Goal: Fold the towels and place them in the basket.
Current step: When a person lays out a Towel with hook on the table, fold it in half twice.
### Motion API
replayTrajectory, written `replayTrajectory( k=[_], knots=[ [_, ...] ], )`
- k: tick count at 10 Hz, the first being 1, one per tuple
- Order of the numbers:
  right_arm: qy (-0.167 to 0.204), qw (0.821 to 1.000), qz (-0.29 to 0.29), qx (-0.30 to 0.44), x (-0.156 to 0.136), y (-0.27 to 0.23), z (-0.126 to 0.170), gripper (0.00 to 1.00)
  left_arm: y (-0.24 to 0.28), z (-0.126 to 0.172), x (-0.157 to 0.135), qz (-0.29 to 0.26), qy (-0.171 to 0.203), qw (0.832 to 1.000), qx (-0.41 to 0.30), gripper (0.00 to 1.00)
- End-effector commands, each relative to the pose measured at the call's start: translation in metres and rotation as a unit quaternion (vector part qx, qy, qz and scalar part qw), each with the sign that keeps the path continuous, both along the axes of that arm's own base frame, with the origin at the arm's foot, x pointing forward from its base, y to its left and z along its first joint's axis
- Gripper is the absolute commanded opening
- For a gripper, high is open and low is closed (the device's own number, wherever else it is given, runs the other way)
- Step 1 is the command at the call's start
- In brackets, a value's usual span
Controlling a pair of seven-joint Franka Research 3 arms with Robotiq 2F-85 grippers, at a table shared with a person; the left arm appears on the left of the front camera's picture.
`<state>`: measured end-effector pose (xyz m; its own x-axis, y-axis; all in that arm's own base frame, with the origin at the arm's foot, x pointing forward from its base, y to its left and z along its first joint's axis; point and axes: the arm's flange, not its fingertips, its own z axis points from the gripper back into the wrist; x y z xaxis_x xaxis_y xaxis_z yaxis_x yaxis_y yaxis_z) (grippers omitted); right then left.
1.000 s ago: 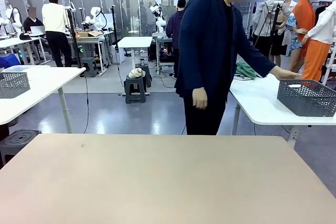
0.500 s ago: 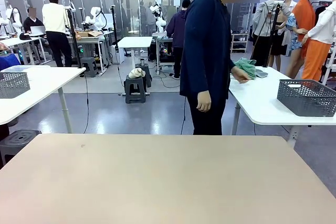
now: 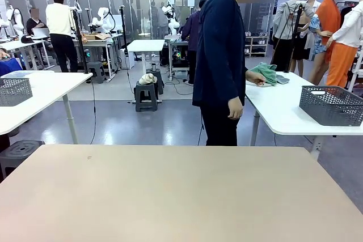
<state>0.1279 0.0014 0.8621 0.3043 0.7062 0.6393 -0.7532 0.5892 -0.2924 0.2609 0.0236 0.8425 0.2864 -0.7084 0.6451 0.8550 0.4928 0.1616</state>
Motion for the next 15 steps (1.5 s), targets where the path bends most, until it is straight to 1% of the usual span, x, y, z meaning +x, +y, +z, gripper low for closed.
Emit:
replayTrajectory(
  k=[1,15],
  knots=[
    [-0.004,1.000,0.001,0.002,-0.0029,-0.0007,0.0017,1.00,-0.0025,-0.0016,-0.0008,-0.007,-0.002,1.000,-0.002,1.00],
    [-0.004,1.000,0.001,0.002,-0.0029,-0.0007,0.0017,1.00,-0.0025,-0.0016,-0.0008,-0.007,-0.002,1.000,-0.002,1.00]
  ],
)
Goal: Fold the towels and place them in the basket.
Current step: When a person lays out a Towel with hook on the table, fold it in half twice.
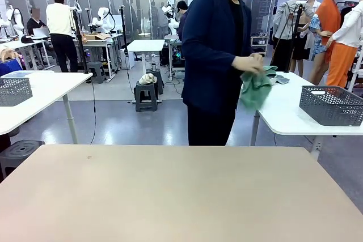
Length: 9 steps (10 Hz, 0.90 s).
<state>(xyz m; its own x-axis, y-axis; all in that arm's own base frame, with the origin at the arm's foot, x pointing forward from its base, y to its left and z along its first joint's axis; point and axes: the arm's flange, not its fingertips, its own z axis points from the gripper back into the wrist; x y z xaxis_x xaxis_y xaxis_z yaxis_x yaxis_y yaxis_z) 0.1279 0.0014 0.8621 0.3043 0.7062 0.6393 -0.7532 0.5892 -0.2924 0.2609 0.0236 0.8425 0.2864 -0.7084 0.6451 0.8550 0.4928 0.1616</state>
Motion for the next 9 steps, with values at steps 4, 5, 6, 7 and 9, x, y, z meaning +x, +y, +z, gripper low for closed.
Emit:
replayTrajectory(
  k=[4,5,6,7,9],
  knots=[
    [-0.004,1.000,0.001,0.002,-0.0029,-0.0007,0.0017,1.00,-0.0025,-0.0016,-0.0008,-0.007,-0.002,1.000,-0.002,1.00],
    [-0.004,1.000,0.001,0.002,-0.0029,-0.0007,0.0017,1.00,-0.0025,-0.0016,-0.0008,-0.007,-0.002,1.000,-0.002,1.00],
    [-0.004,1.000,0.001,0.002,-0.0029,-0.0007,0.0017,1.00,-0.0025,-0.0016,-0.0008,-0.007,-0.002,1.000,-0.002,1.00],
    [-0.004,1.000,0.001,0.002,-0.0029,-0.0007,0.0017,1.00,-0.0025,-0.0016,-0.0008,-0.007,-0.002,1.000,-0.002,1.00],
    [-0.004,1.000,0.001,0.002,-0.0029,-0.0007,0.0017,1.00,-0.0025,-0.0016,-0.0008,-0.007,-0.002,1.000,-0.002,1.00]
  ],
)
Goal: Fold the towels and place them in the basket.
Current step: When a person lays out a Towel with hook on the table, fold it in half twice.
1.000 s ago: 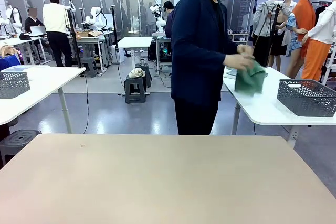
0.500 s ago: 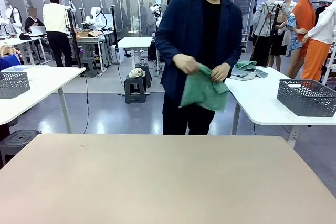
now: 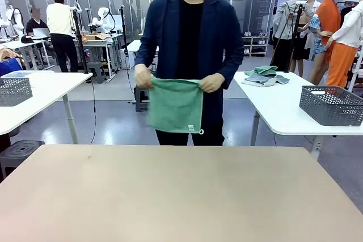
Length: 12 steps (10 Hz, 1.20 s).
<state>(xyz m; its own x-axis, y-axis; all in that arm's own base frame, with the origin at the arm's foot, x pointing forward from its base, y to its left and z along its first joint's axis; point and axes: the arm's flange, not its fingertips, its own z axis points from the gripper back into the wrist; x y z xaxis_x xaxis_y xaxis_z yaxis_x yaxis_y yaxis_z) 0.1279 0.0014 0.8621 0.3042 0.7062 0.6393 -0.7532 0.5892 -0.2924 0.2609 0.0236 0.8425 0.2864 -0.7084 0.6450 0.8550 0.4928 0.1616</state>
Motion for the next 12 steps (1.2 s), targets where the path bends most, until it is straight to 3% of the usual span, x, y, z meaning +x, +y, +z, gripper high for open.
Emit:
replayTrajectory(
  k=[1,9,12],
  knots=[
    [-0.004,1.000,0.001,0.002,-0.003,-0.001,0.002,1.00,-0.002,-0.002,-0.001,-0.007,-0.002,1.000,-0.002,1.00],
    [-0.004,1.000,0.001,0.002,-0.003,-0.001,0.002,1.00,0.001,0.000,0.000,0.002,0.000,1.000,0.000,1.00],
    [-0.004,1.000,0.001,0.002,-0.003,-0.001,0.002,1.00,0.006,0.009,-0.010,0.000,-0.035,0.999,-0.001,1.00]
  ],
)
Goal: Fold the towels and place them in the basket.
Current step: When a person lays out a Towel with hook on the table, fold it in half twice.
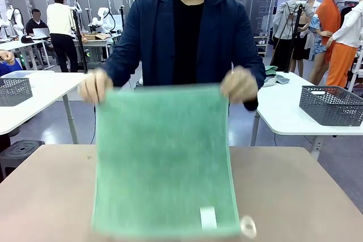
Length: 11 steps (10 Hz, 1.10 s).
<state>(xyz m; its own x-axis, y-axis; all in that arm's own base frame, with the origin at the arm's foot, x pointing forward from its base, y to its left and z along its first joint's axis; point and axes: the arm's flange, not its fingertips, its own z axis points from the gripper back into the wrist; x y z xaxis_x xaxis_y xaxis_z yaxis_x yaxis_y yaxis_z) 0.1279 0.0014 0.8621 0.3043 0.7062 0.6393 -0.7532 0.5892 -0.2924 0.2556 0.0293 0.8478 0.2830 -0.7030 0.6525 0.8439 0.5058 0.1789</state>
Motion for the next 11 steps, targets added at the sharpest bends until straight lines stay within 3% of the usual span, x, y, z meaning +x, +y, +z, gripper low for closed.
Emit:
replayTrajectory(
  k=[1,7,11],
  knots=[
    [-0.004,1.000,0.001,0.002,-0.003,-0.001,0.002,1.00,0.001,0.007,-0.009,-0.009,-0.038,0.999,-0.001,1.00],
    [-0.004,1.000,0.001,0.002,-0.003,-0.001,0.002,1.00,0.002,0.016,-0.028,-0.021,-0.079,0.997,-0.007,1.00],
    [-0.004,1.000,0.001,0.002,-0.003,-0.001,0.002,1.00,0.004,0.021,-0.028,-0.013,-0.064,0.998,0.002,1.00]
  ],
)
